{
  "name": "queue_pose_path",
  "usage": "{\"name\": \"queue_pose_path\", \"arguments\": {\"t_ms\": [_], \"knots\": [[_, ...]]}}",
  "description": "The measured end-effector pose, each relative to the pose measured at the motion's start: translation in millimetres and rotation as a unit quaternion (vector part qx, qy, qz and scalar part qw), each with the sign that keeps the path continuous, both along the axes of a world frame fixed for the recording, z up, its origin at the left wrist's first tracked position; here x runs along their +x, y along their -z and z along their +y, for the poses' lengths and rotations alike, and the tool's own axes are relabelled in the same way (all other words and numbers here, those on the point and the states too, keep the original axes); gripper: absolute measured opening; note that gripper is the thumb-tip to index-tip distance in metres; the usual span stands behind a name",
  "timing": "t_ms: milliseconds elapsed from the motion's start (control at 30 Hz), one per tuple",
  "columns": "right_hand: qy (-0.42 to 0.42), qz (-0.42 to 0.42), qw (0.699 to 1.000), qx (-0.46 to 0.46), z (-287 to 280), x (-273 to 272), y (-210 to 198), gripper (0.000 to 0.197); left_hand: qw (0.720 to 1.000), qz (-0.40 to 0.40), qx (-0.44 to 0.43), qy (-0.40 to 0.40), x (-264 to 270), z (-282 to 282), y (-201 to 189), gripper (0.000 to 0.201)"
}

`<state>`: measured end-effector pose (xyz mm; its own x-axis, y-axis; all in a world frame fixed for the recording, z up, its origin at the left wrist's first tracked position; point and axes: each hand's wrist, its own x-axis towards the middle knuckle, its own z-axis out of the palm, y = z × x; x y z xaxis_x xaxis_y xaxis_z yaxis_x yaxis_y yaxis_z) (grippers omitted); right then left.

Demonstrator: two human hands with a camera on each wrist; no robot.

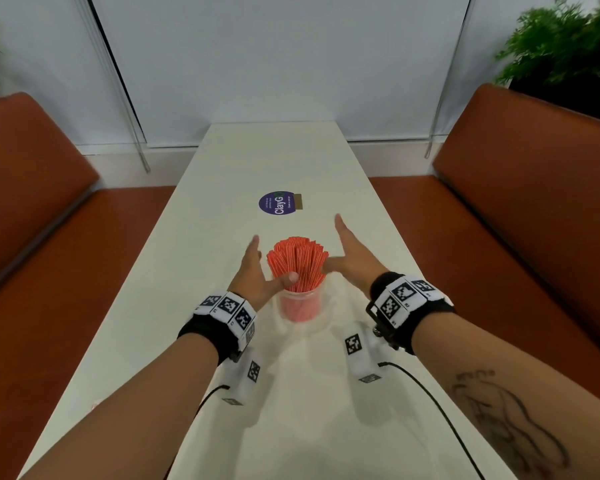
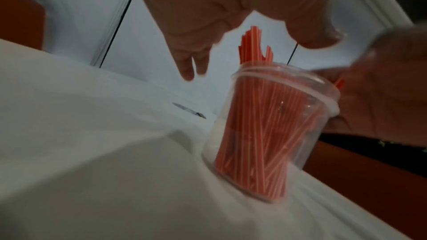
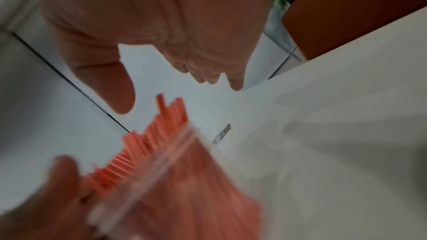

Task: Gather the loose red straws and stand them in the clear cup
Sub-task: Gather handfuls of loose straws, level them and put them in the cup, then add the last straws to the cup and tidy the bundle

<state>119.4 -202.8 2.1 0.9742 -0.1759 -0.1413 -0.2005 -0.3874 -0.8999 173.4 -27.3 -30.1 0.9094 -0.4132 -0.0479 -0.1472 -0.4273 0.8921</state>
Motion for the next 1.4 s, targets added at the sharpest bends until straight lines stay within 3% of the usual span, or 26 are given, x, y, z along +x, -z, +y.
{"name": "queue_pose_path", "arguments": {"t_ms": [67, 133, 200, 300, 433, 500, 600, 667, 733, 800, 867, 1000, 1133, 1200, 1267, 1400], "knots": [[-0.032, 0.058, 0.997, -0.041, -4.5, -4.9, 11.1, 0.109, 0.999, 0.017, 0.010, 0.030, -2.3, 1.8, 3.7, 0.137], [-0.098, 0.076, 0.990, -0.060, -0.3, -7.8, 20.1, 0.111, 0.999, 0.015, 0.021, 0.036, -6.6, -2.7, 5.1, 0.112], [-0.134, 0.040, 0.989, -0.043, 9.3, -8.4, 23.6, 0.085, 0.999, 0.011, 0.030, 0.041, -9.3, -7.4, 5.5, 0.103], [-0.094, -0.034, 0.993, -0.061, 23.4, -5.3, 24.8, 0.055, 0.999, 0.012, 0.024, 0.038, -8.0, -10.4, 4.3, 0.103], [-0.061, -0.102, 0.989, -0.090, 26.6, -2.1, 21.1, 0.045, 1.000, 0.003, 0.003, 0.025, -0.1, -7.9, -0.2, 0.119], [-0.073, -0.098, 0.989, -0.085, 28.7, -3.6, 24.5, 0.043, 0.999, 0.014, 0.007, 0.029, 1.4, -5.1, 3.4, 0.122], [-0.077, -0.068, 0.995, 0.004, 32.1, -10.5, 26.9, 0.049, 0.999, 0.024, 0.004, 0.025, -0.4, -0.3, 11.1, 0.126], [-0.066, -0.087, 0.994, 0.014, 31.4, -10.3, 27.4, 0.052, 1.000, 0.011, -0.004, 0.020, 0.0, 0.8, 10.0, 0.125], [-0.047, -0.088, 0.995, -0.009, 29.5, -7.7, 28.8, 0.077, 0.999, -0.026, 0.014, 0.040, 1.9, 0.0, 4.7, 0.122], [-0.019, -0.057, 0.997, -0.056, 28.6, -4.1, 32.1, 0.119, 0.991, -0.088, 0.071, 0.068, 3.3, -0.8, -1.8, 0.118], [-0.020, -0.064, 0.986, -0.153, 27.3, -2.7, 35.2, 0.134, 0.970, -0.166, 0.152, 0.097, 5.4, 0.1, -7.0, 0.112], [-0.065, -0.071, 0.944, -0.317, 28.6, -2.3, 34.5, 0.117, 0.927, -0.228, 0.264, 0.138, 7.9, 1.5, -10.6, 0.098], [-0.068, -0.008, 0.918, -0.390, 31.3, -4.3, 23.0, 0.118, 0.892, -0.254, 0.346, 0.141, 4.7, 0.4, -15.9, 0.106], [-0.066, 0.012, 0.914, -0.401, 31.9, -9.4, 16.5, 0.121, 0.904, -0.224, 0.344, 0.123, -1.3, 4.7, -21.0, 0.116], [-0.053, 0.010, 0.916, -0.397, 33.3, -17.7, 10.6, 0.119, 0.923, -0.183, 0.326, 0.097, -8.4, 14.7, -28.3, 0.113], [0.020, -0.033, 0.934, -0.355, 50.6, -37.7, -5.7, 0.092, 0.945, -0.136, 0.294, 0.052, -23.7, 49.4, -43.0, 0.064]]}}
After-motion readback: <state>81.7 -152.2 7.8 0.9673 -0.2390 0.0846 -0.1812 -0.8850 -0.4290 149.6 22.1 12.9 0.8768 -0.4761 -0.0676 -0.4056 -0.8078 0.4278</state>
